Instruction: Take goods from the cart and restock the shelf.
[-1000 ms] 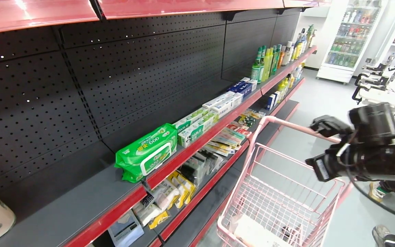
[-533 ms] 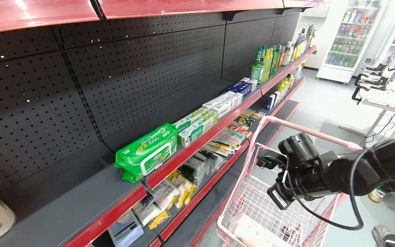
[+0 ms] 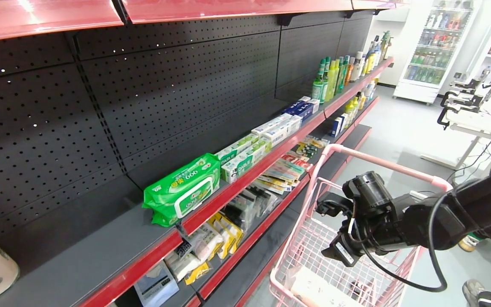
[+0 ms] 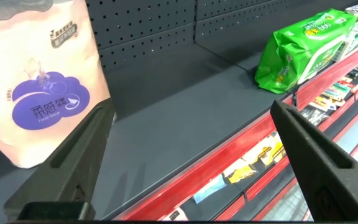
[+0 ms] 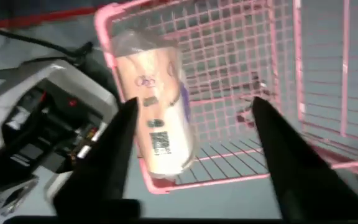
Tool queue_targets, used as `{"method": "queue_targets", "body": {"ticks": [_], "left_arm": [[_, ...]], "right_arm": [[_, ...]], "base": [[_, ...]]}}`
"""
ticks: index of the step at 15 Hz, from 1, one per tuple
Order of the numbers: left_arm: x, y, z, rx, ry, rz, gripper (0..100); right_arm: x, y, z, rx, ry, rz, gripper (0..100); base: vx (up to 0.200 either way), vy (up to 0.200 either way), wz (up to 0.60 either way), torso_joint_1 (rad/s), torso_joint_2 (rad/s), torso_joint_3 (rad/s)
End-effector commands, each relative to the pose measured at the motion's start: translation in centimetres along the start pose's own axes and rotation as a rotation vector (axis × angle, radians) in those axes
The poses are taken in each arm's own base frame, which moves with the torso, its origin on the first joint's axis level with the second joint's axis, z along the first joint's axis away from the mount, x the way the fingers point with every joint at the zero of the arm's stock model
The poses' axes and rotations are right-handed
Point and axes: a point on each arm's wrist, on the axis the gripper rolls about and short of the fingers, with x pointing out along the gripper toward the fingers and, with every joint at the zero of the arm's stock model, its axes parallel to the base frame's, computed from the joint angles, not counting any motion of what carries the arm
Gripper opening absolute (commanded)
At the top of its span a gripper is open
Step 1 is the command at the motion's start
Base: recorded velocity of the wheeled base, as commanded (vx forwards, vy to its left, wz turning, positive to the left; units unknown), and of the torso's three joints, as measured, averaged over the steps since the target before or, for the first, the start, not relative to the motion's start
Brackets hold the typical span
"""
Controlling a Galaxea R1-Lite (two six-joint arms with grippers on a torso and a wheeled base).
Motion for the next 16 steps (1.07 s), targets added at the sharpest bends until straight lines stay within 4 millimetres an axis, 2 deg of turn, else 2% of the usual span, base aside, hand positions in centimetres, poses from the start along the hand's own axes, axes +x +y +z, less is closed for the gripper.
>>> {"method": "queue_targets", "body": {"ticks": [1,4,6,16], "left_arm": [[0.0,0.0,0.0,0.000,0.002,0.000,100],[0.0,0.0,0.0,0.000,0.001,0.000,100],[0.0,0.0,0.0,0.000,0.002,0.000,100],[0.0,0.0,0.0,0.000,0.002,0.000,100]], "right_arm": [[1.0,0.9,-0.2,-0.037,0.041,-0.020,100],[1.2,1.6,-0.4,-0.079,0.054,-0.004,100],[1.5,3.0,-0.3,-0.120,0.059,0.018,100],[2.4,4.9,-0.7,-0.175,0.100,0.046,100]], "base": [[0.000,0.000,0.00,0.000,0.00,0.000],[0.000,0.000,0.00,0.000,0.00,0.000],[0.000,0.000,0.00,-0.038,0.08,0.047],[0.000,0.000,0.00,-0.050,0.12,0.060]]}}
